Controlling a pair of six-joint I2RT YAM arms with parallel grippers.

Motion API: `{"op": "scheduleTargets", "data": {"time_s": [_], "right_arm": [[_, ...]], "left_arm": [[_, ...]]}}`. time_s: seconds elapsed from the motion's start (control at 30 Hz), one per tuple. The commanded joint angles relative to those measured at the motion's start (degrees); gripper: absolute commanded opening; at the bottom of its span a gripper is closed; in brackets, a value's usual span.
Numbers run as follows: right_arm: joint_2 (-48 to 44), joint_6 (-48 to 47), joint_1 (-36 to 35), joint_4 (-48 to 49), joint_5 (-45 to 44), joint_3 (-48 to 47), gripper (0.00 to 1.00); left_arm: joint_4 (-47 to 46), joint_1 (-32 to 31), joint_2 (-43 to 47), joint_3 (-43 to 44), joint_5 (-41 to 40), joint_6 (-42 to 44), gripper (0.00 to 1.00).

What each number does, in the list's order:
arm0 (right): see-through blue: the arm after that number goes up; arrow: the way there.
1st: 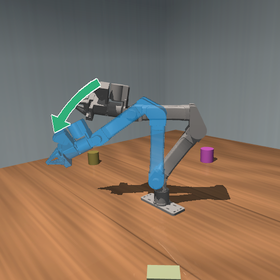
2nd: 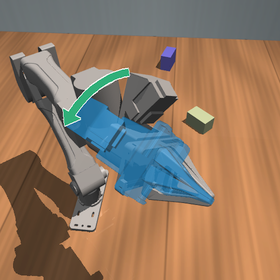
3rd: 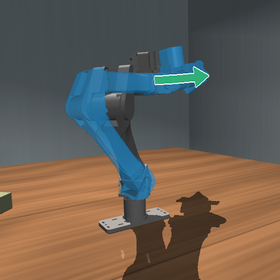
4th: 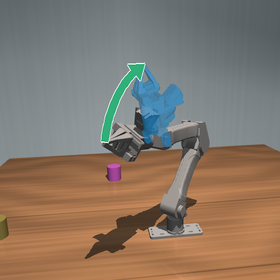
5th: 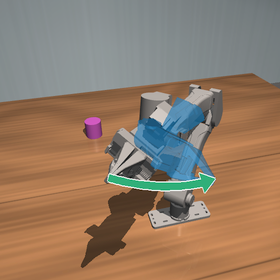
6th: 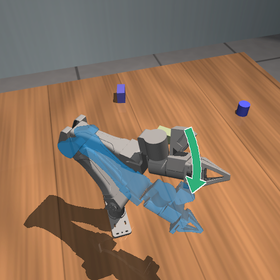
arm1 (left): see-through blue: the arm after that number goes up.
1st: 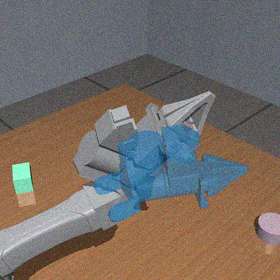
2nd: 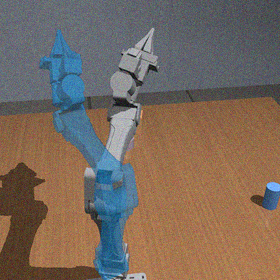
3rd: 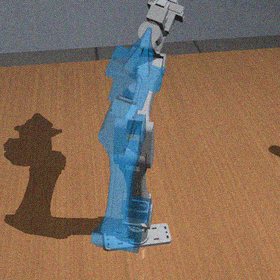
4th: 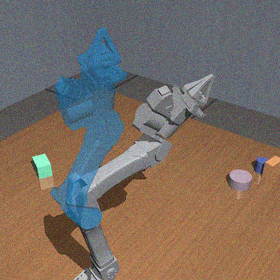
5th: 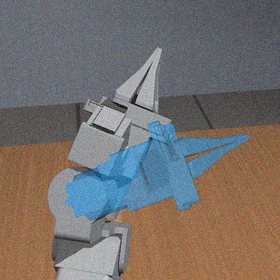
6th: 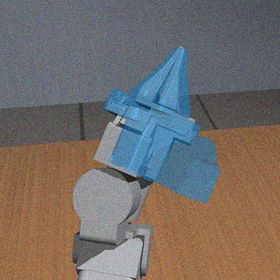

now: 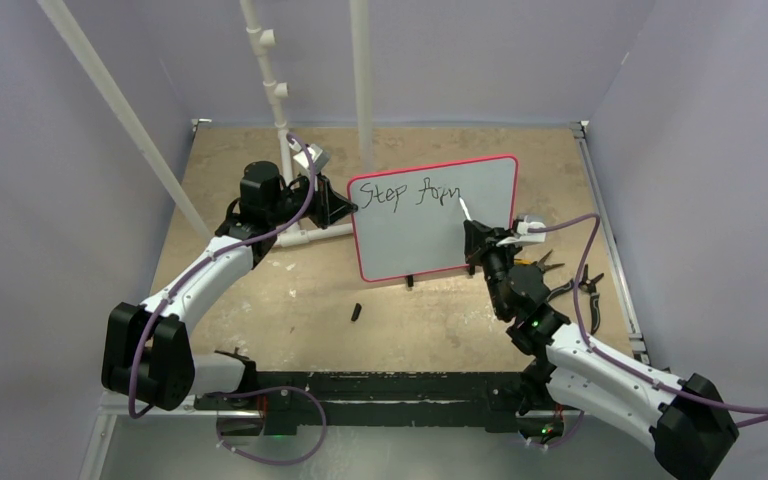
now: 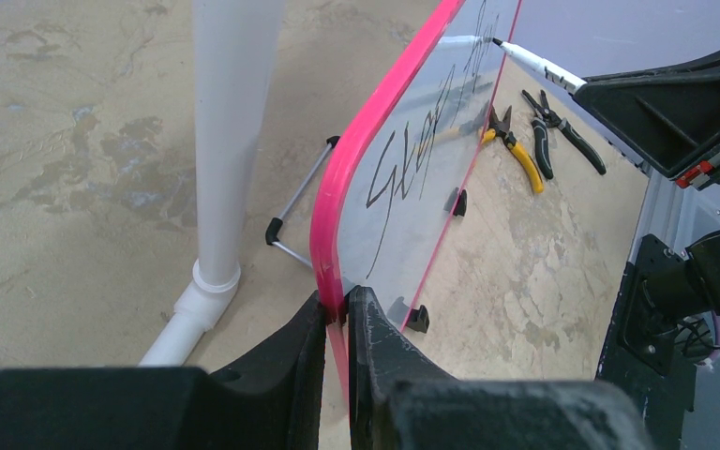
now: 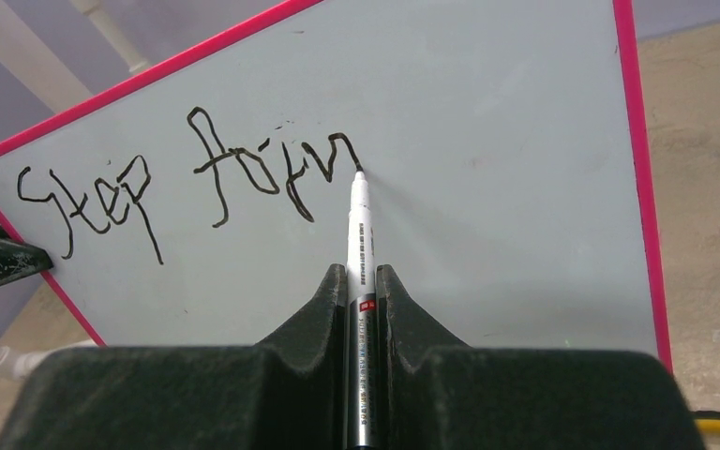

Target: Write a sentence on the whiteboard

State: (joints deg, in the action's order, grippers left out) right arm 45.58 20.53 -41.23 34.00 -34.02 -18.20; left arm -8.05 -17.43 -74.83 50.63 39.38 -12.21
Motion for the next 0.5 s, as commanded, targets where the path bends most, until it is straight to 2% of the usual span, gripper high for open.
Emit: {"op": "scheduleTargets", "data": {"time_s": [0.0, 0.47], "right_arm": [[0.28, -2.04, 0.11, 1.4, -2.71, -2.53, 0.0], [2.17, -5.12, 0.11, 3.79, -3.1, -5.64, 0.0]], "left_arm": [[0.4, -0.76, 0.21, -0.62, -0.11, 1.9, 0.0], [0.44, -0.84, 0.21, -0.61, -0.12, 2.01, 0.0]]}}
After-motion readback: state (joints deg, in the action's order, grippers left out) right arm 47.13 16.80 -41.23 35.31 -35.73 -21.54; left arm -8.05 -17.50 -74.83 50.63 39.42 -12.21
